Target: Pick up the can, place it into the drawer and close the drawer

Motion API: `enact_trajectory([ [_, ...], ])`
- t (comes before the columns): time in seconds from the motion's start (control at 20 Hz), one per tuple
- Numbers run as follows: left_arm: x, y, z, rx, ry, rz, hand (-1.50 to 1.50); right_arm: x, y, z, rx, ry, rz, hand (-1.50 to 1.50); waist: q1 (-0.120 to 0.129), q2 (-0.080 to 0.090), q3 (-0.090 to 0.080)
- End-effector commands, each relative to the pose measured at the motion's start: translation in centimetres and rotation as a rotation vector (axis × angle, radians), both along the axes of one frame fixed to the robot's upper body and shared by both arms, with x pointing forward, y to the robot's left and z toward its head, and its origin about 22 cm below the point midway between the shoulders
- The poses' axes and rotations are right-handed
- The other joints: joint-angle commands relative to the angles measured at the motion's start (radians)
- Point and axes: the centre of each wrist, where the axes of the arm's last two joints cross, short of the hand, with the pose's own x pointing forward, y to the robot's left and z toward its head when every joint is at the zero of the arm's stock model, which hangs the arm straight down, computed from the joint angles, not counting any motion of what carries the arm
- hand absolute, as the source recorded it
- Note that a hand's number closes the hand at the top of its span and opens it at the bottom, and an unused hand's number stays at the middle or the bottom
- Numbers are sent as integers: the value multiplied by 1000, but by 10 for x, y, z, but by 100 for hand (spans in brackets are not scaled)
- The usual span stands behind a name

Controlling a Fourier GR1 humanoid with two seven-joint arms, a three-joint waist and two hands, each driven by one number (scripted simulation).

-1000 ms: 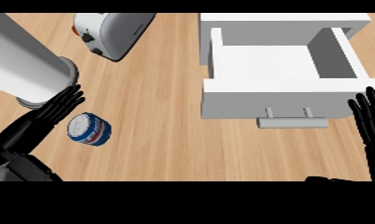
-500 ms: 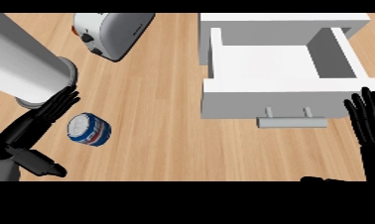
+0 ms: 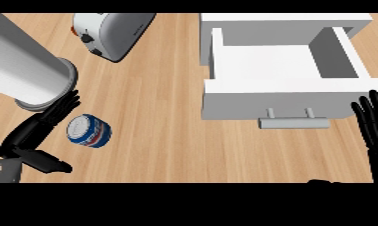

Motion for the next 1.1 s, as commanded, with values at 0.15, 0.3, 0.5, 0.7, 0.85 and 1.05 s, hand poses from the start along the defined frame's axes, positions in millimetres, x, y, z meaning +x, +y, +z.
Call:
enact_trajectory([
  [0.15,-2,7,-24,-94,12,-57,-150,6,20,2,9,-10,15,-150,-3,2,-1],
  [0.3,10,10,-14,-82,22,-45,-150,-1,3,15,-1,-3,10,-150,-2,0,0],
  [0.5,-6,10,-32,-79,20,-44,-150,-5,5,16,-2,-18,-8,-150,-1,0,0],
  [0.7,21,-7,-24,-89,17,-77,-150,2,9,23,10,-17,-12,-150,1,0,0],
  [0.85,22,-11,-30,-91,15,-61,-150,-3,3,12,17,-34,-8,-150,-1,0,0],
  [1.05,15,-10,-40,-88,35,-58,-150,-15,15,32,1,-23,-12,-150,-7,2,-1],
])
